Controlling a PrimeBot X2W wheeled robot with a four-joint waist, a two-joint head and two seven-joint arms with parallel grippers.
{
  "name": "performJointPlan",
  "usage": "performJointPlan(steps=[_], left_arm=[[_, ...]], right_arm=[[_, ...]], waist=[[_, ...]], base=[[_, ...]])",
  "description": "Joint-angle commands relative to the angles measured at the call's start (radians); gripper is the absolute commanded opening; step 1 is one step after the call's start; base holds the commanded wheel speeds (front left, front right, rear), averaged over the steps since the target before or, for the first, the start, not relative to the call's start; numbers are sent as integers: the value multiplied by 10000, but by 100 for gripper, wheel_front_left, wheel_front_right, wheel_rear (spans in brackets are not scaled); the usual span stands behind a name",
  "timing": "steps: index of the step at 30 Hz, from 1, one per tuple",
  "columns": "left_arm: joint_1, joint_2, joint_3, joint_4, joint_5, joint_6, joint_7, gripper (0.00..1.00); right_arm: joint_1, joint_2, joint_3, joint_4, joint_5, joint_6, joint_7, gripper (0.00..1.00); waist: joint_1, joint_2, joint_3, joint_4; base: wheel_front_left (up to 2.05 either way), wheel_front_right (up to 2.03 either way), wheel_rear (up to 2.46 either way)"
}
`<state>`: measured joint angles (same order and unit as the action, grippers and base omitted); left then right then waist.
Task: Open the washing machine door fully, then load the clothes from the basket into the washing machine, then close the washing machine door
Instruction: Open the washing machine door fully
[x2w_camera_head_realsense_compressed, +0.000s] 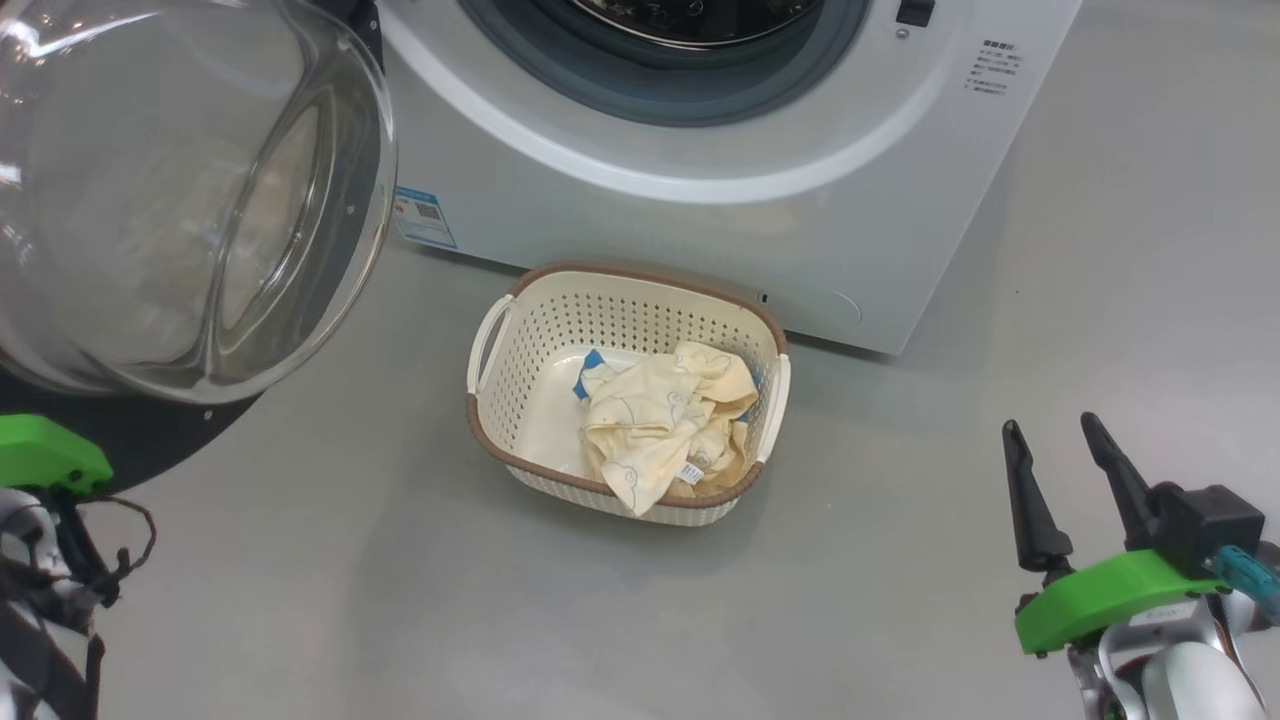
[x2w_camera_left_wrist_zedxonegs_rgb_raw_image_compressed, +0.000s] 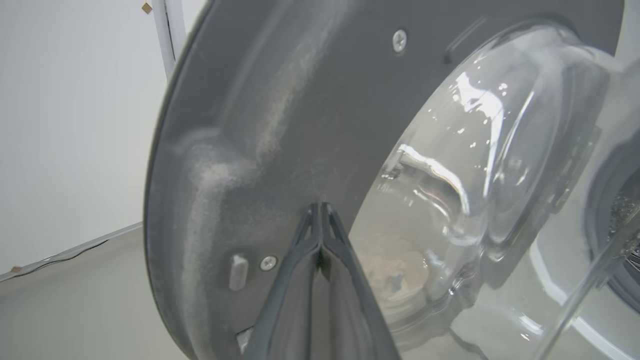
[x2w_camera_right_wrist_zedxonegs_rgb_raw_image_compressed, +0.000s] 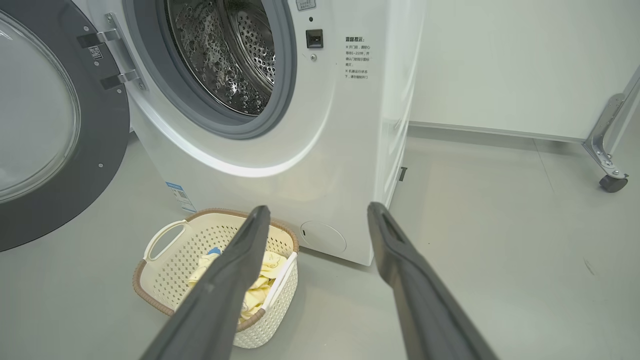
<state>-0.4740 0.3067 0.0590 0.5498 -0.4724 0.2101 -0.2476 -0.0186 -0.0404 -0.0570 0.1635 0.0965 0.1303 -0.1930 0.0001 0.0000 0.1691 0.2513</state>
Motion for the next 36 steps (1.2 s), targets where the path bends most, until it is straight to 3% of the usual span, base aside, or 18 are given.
performJointPlan(steps=[1,17,23,29,30,32,36], left_arm=[[-645,530,642,-47,209,-89,-140,0],[-1677,982,1920,1452,1269,-988,-141,0],[-1711,835,2369,1492,1555,-1237,-141,0],[-1234,336,3011,866,1716,-1564,-141,0],[-1094,229,3097,715,1765,-1631,-141,3],[-793,24,3268,334,1887,-1768,-141,19],[-250,-365,3593,-372,2123,-2018,-141,20]], right_arm=[[-427,-98,248,-339,-40,4,1,100],[-456,-98,376,-212,47,4,-13,100],[-479,-98,416,-160,101,4,-40,100],[-491,-98,395,-68,151,4,-85,100],[-488,-98,377,-51,159,4,-96,100],[-482,-98,366,-13,168,4,-117,100],[-453,-98,375,18,176,4,-156,100]], waist=[[-1,0,-7,-53],[-1,0,-24,-386],[-1,0,-4,-424],[-1,0,-51,-443],[-1,0,-66,-444],[-1,0,-103,-458],[-1,0,-144,-453]], base=[[0,0,0],[0,0,0],[0,0,0],[0,0,0],[0,0,0],[0,0,0],[0,0,0]])
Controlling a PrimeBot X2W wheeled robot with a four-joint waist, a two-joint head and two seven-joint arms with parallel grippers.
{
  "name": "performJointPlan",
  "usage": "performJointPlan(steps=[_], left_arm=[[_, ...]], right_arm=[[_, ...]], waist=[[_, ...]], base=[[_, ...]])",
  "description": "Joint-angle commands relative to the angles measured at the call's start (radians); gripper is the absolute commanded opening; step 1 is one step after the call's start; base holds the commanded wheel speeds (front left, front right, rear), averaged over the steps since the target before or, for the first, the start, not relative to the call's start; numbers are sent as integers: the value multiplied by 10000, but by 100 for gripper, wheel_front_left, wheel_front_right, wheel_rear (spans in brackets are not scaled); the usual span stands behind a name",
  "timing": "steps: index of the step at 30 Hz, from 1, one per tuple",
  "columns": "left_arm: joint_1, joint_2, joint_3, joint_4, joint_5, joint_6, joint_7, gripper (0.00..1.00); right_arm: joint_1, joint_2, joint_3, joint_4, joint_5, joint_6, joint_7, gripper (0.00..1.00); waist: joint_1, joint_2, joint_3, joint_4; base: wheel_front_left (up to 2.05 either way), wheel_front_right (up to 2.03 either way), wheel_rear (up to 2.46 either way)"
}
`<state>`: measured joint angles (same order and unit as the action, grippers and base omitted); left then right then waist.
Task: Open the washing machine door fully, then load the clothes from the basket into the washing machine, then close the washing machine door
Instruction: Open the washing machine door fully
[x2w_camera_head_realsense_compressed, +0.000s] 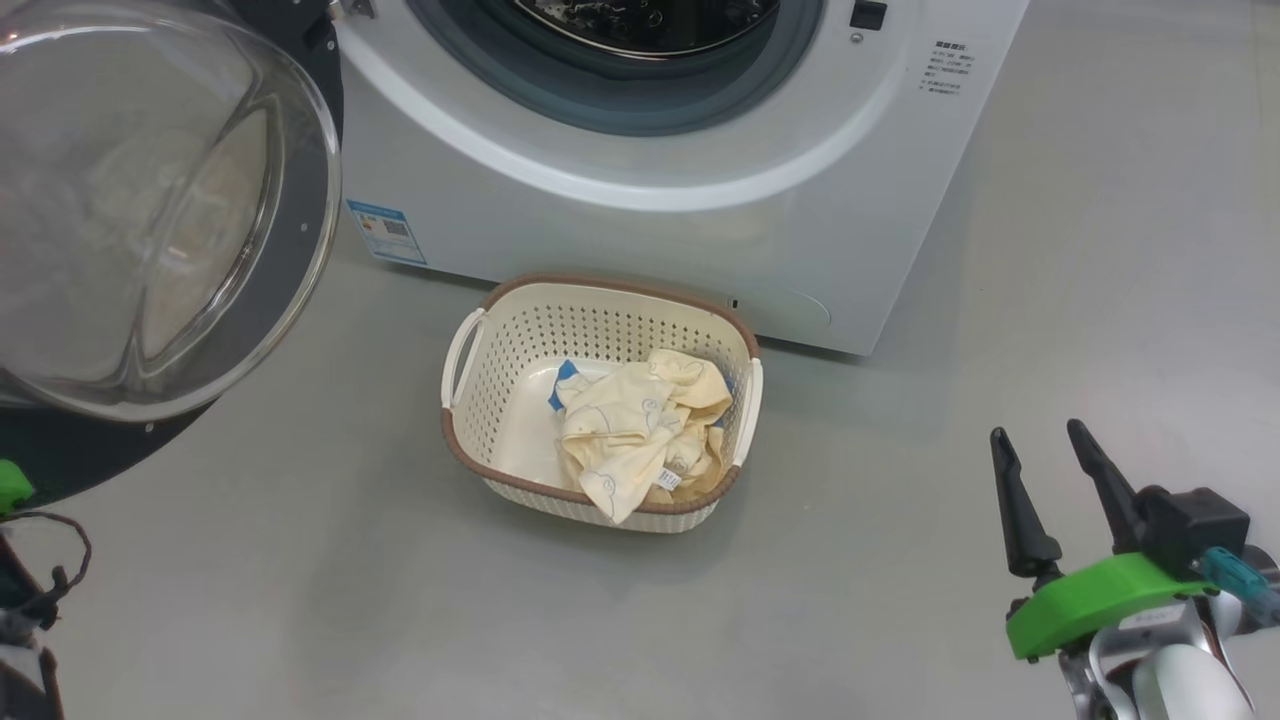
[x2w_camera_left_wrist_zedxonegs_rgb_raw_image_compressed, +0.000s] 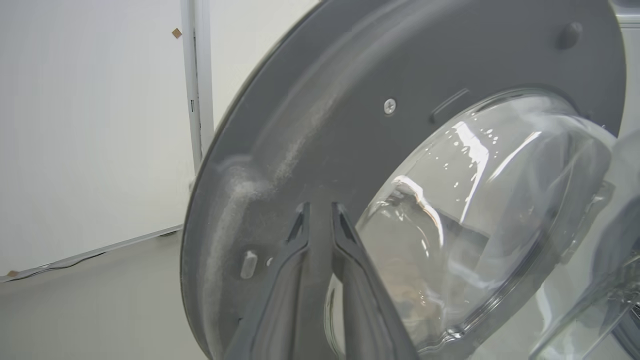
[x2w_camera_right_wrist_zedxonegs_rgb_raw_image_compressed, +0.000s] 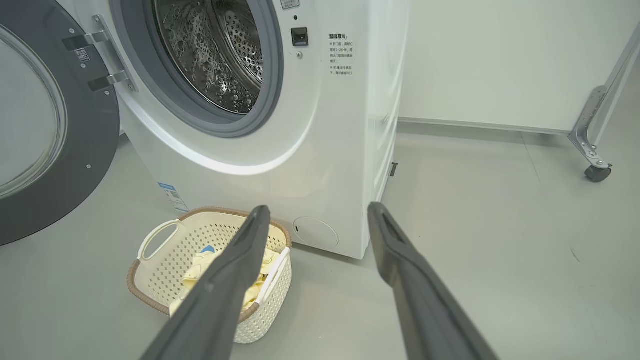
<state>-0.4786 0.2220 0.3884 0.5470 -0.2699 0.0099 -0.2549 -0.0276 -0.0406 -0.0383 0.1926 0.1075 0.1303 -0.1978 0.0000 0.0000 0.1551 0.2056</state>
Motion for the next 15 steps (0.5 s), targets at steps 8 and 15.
performJointPlan(steps=[8,15], left_arm=[[981,-699,404,-2130,612,-556,-68,27],[2186,-1494,-164,-3210,591,-937,-68,100]], right_arm=[[-243,-97,51,-259,136,4,-150,100],[-171,-97,20,-190,189,4,-200,100]], waist=[[0,0,-118,167],[0,0,-325,175]], base=[[0,0,0],[0,0,0]])
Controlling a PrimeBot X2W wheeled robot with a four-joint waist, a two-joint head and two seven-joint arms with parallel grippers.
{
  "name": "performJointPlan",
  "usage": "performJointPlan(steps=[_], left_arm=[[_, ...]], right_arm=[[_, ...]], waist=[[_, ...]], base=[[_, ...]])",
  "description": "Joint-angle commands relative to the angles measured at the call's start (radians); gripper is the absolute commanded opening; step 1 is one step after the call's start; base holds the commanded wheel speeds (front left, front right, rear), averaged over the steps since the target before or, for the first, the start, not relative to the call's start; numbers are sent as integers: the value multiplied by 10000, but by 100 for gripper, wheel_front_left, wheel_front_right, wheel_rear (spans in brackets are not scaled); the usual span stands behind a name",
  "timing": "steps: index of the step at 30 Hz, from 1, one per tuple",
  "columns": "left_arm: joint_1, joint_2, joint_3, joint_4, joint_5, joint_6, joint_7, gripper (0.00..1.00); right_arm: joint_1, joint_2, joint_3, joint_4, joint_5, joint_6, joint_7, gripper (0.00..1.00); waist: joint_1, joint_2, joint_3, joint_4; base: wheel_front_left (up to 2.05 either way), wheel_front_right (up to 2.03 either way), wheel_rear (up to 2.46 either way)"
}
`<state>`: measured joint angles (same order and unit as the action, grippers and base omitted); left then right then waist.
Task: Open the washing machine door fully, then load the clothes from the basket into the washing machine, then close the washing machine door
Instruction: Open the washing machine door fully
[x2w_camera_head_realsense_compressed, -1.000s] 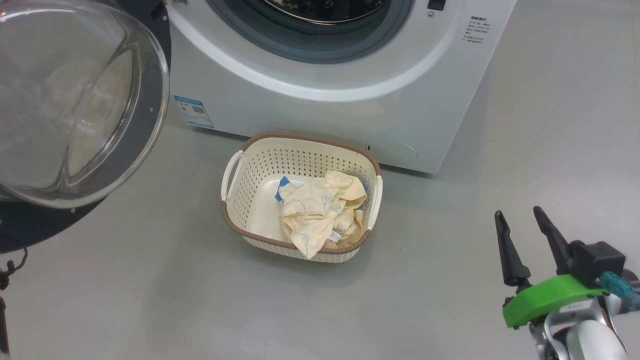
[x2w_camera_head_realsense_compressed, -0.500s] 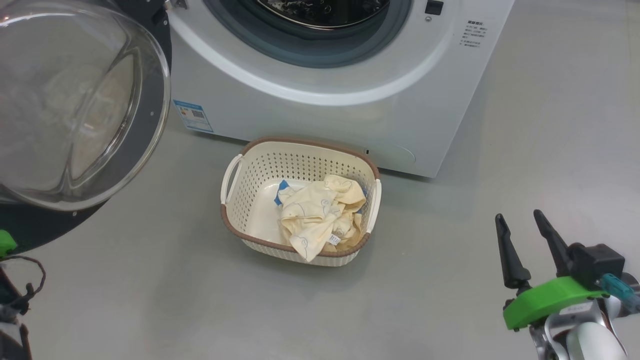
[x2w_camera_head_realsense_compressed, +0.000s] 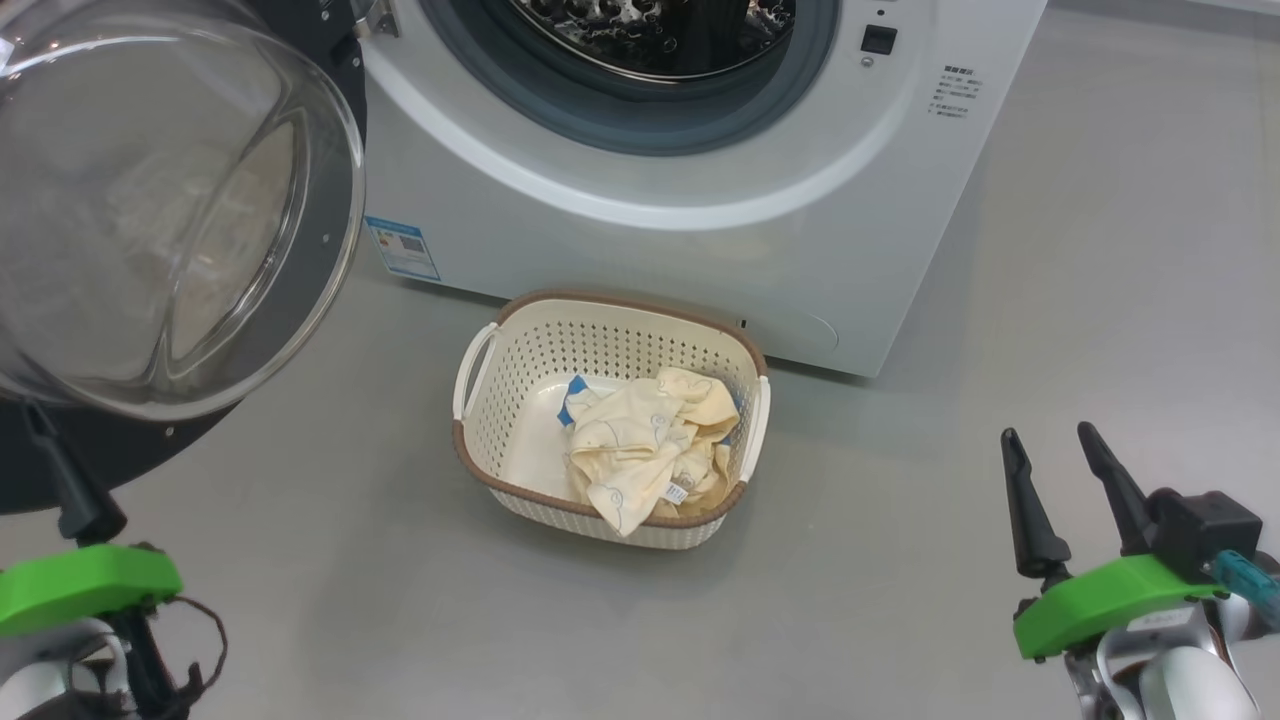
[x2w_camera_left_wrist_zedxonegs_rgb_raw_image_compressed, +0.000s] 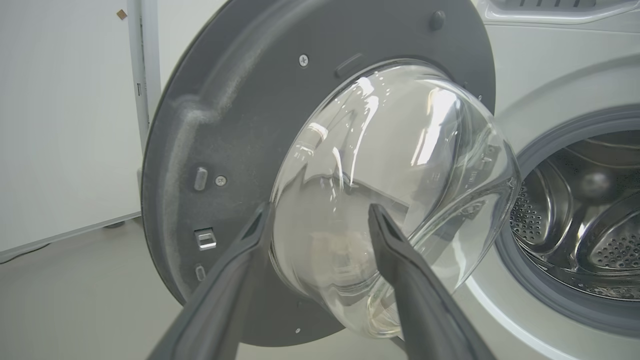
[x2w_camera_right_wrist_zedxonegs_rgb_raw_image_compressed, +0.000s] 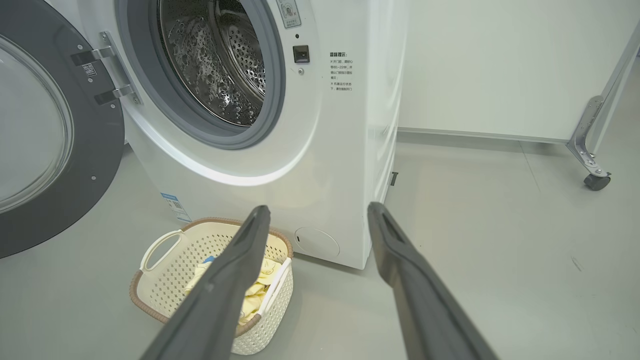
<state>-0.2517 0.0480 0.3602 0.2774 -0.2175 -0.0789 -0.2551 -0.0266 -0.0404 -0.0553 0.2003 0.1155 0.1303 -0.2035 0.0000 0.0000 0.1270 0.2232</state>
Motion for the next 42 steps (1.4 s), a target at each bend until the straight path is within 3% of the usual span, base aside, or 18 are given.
performJointPlan(steps=[1,10,19,29,42], left_arm=[[63,198,-17,-661,64,-81,-66,100],[911,38,-1468,-1588,53,-165,-66,100],[1078,25,-2959,-1490,-289,11,-66,100],[971,23,-3453,-393,-102,27,-66,100],[1016,25,-3574,137,128,97,-66,100]], right_arm=[[-171,-98,209,-250,115,4,-150,100],[-147,-98,185,-234,157,4,-265,100],[-126,-98,391,-340,108,4,-338,100],[90,-98,538,-494,-10,4,-381,100],[318,-98,490,-761,-76,4,-324,100]], waist=[[0,0,-67,-22],[0,0,-163,-342],[0,0,-251,-1423],[0,0,-445,-2651],[0,0,-612,-2892]], base=[[0,0,0],[0,0,0],[0,0,0],[0,0,0],[0,0,0]])
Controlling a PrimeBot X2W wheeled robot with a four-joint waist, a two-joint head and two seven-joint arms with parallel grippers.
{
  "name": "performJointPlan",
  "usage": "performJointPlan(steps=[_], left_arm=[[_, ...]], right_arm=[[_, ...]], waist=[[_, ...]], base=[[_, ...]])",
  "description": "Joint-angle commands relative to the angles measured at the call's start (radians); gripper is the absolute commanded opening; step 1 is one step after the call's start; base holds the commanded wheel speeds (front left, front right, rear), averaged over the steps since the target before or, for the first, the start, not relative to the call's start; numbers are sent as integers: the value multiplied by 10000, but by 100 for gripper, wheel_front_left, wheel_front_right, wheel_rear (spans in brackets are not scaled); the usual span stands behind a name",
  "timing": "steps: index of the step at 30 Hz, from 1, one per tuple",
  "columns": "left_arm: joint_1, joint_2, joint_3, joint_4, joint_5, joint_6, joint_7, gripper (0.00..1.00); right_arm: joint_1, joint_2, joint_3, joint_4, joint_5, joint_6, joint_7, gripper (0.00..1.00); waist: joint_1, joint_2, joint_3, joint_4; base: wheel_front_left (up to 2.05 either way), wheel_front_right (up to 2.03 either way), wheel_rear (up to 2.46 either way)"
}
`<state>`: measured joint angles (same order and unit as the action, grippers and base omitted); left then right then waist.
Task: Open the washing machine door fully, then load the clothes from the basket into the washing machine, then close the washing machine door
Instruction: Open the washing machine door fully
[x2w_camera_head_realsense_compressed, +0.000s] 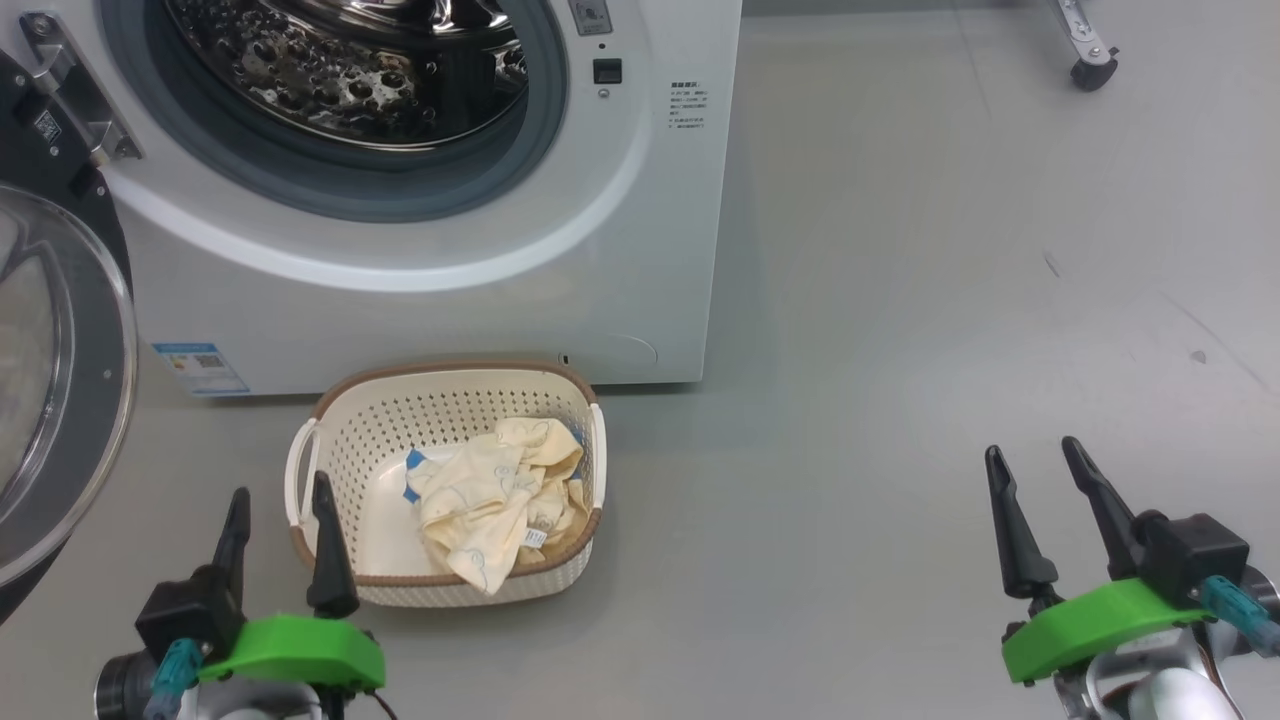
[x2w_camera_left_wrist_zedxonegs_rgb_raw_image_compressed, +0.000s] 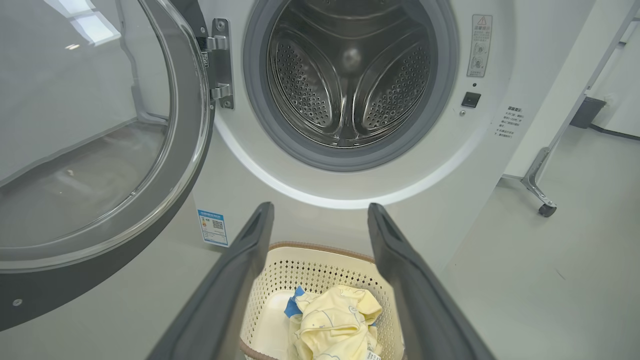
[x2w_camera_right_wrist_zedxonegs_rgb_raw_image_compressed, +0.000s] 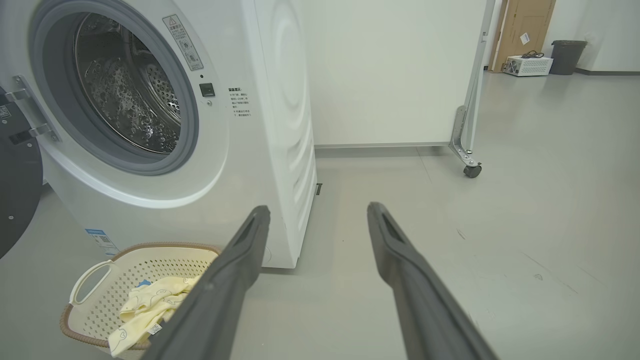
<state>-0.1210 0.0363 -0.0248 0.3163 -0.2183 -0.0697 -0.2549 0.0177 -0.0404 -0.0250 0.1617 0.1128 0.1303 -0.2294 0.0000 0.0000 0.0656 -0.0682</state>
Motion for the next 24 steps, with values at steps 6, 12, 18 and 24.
performJointPlan(steps=[6,12,18,24], left_arm=[[-325,144,233,-197,146,-39,-68,100],[-399,145,220,-134,151,-55,-68,100],[-437,159,215,-110,178,-63,-68,100],[-465,171,215,-110,220,-42,-68,100]], right_arm=[[-104,-98,166,-408,-17,4,-65,100],[-175,-98,198,-400,-6,4,-62,100],[-212,-98,206,-312,8,4,-79,100],[-250,-98,213,-257,23,4,-108,100]], waist=[[0,0,74,74],[0,0,156,97],[0,0,180,88],[0,0,212,59]], base=[[0,0,0],[0,0,0],[0,0,0],[0,0,0]])
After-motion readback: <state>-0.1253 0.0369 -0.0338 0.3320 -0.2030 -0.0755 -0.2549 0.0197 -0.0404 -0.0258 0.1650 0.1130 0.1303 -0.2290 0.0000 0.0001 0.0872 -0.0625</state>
